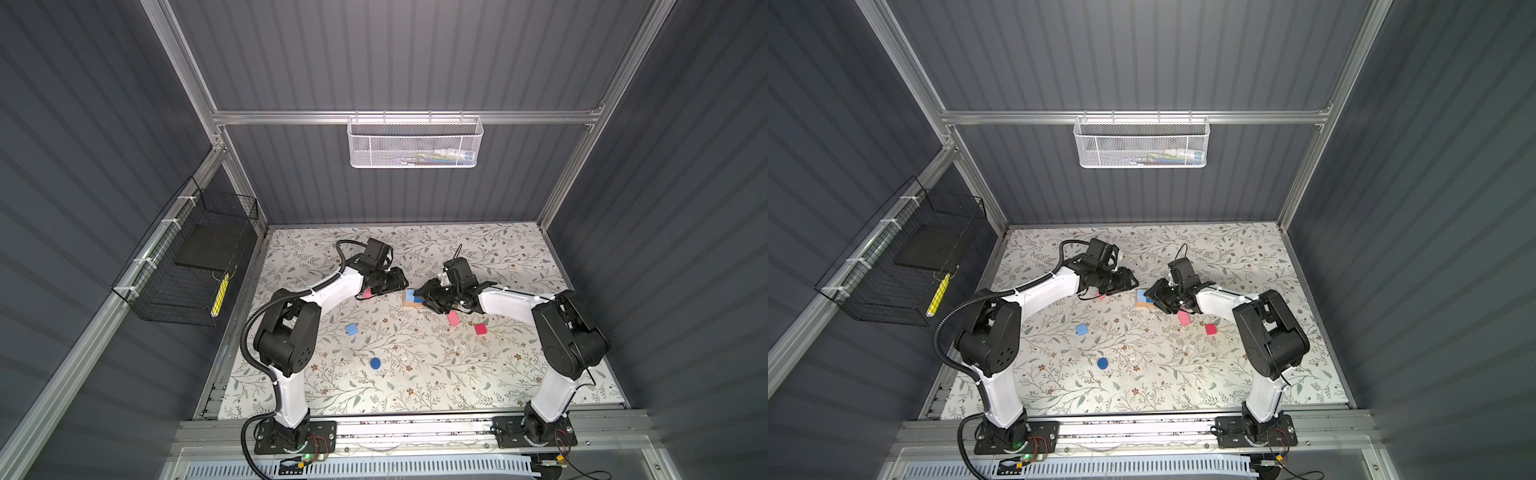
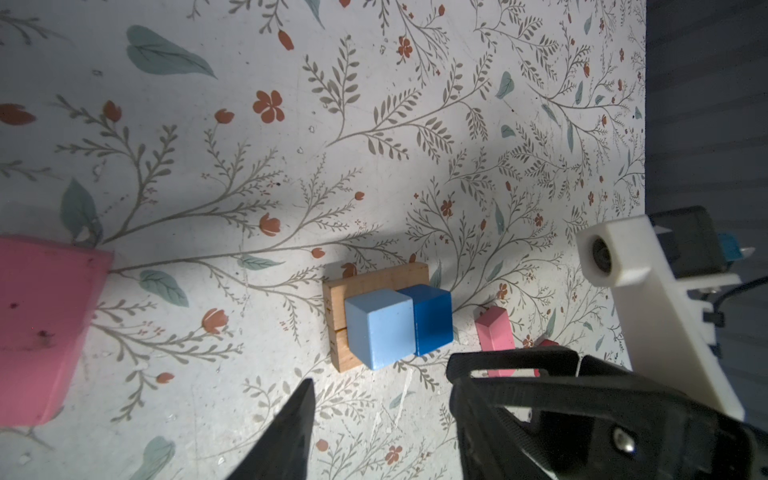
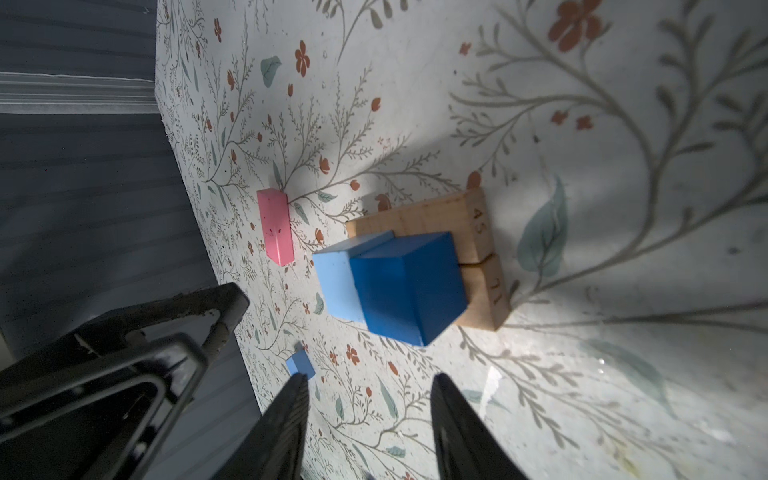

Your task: Build the wood block tower

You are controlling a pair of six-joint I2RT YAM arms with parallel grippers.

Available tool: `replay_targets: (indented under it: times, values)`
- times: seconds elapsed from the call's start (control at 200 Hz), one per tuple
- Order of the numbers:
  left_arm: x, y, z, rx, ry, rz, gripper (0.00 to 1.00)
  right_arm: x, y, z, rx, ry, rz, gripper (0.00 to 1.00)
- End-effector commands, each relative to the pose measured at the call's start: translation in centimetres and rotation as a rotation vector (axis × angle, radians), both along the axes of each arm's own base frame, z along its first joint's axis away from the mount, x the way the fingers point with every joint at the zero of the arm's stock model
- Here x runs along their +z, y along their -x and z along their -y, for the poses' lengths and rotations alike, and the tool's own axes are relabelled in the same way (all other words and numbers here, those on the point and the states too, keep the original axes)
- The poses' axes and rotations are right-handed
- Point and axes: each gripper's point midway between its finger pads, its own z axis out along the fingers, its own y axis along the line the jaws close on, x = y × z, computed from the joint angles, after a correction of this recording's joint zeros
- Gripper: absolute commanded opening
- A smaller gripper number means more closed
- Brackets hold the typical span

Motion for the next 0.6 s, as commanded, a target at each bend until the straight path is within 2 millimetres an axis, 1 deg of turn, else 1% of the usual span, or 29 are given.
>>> replay_targets:
  times: [0.0,0.595]
  values:
    - [0.58,0.22,-0.65,0.011,0.000,0.003,0.54,-0.09,-0.50,-0.45,-0.002,-0.004,0.007,0.50]
    - [0.47,0.28,-0.71,0.008,0.001,0.000,0.54,-0.33,-0.69,-0.77,-0.003,-0.017,0.003,0.50]
